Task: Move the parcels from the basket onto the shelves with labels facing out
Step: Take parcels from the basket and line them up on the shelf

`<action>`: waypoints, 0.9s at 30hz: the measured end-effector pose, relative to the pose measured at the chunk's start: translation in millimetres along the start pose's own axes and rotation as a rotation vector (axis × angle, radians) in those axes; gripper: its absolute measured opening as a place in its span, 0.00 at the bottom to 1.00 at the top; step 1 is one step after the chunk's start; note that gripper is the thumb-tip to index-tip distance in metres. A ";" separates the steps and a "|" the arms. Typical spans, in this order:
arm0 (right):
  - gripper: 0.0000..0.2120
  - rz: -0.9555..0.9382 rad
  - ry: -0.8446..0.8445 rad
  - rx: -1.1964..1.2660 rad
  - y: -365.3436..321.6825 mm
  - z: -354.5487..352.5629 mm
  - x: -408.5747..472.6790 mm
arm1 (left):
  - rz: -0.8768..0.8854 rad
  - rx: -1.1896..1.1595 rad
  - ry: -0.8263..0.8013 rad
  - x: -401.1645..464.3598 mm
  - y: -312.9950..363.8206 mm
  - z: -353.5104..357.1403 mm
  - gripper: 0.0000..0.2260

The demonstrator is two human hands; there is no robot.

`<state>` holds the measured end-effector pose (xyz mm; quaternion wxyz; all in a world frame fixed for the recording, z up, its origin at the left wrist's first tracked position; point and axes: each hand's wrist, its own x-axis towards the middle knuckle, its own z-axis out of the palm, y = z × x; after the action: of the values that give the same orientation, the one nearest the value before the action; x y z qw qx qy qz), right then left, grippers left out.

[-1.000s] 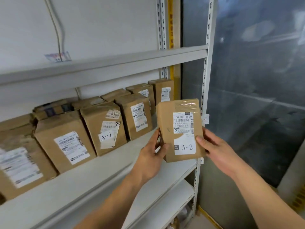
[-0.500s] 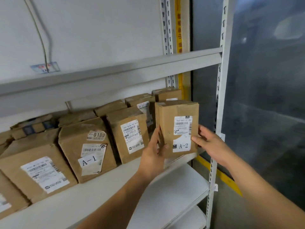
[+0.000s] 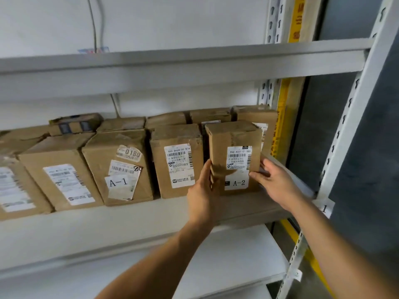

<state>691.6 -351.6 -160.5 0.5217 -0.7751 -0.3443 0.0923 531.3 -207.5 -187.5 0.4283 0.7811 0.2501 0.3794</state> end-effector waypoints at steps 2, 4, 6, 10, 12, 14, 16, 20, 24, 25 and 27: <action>0.28 -0.012 -0.005 0.026 -0.9 6.0 3.4 | 0.016 0.088 0.058 0.5 0.1 1.2 0.25; 0.26 -0.023 -0.010 0.045 -0.7 10.7 7.5 | 0.055 0.140 0.110 2.1 0.2 1.4 0.21; 0.23 -0.038 -0.013 0.067 1.7 14.9 11.3 | 0.088 0.184 0.176 3.7 0.4 0.3 0.17; 0.25 -0.053 -0.014 0.110 3.6 20.9 15.7 | 0.129 0.216 0.256 4.5 2.6 -3.6 0.14; 0.27 -0.053 -0.017 0.122 2.4 22.8 15.0 | 0.128 0.202 0.269 4.1 3.9 -4.8 0.16; 0.26 -0.049 -0.016 0.123 2.1 22.8 15.7 | 0.139 0.197 0.283 3.9 3.6 -5.4 0.18; 0.23 -0.038 -0.026 0.129 2.5 22.0 17.3 | 0.132 0.167 0.270 4.9 1.8 -5.4 0.17; 0.20 -0.047 -0.037 0.151 4.4 21.7 19.5 | 0.132 0.188 0.281 9.0 -3.8 -7.2 0.15; 0.20 -0.058 -0.031 0.125 5.1 22.1 19.6 | 0.112 0.254 0.296 11.4 -6.9 -5.0 0.13; 0.20 -0.056 -0.033 0.119 4.5 22.2 19.4 | 0.096 0.258 0.299 11.9 -6.7 -4.9 0.11; 0.20 -0.052 -0.037 0.113 3.3 21.9 19.1 | 0.091 0.277 0.303 11.9 -5.4 -5.5 0.10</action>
<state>696.3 -324.0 -168.9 0.5603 -0.7333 -0.3685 0.1122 533.5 -193.6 -185.7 0.2565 0.7769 0.3261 0.4735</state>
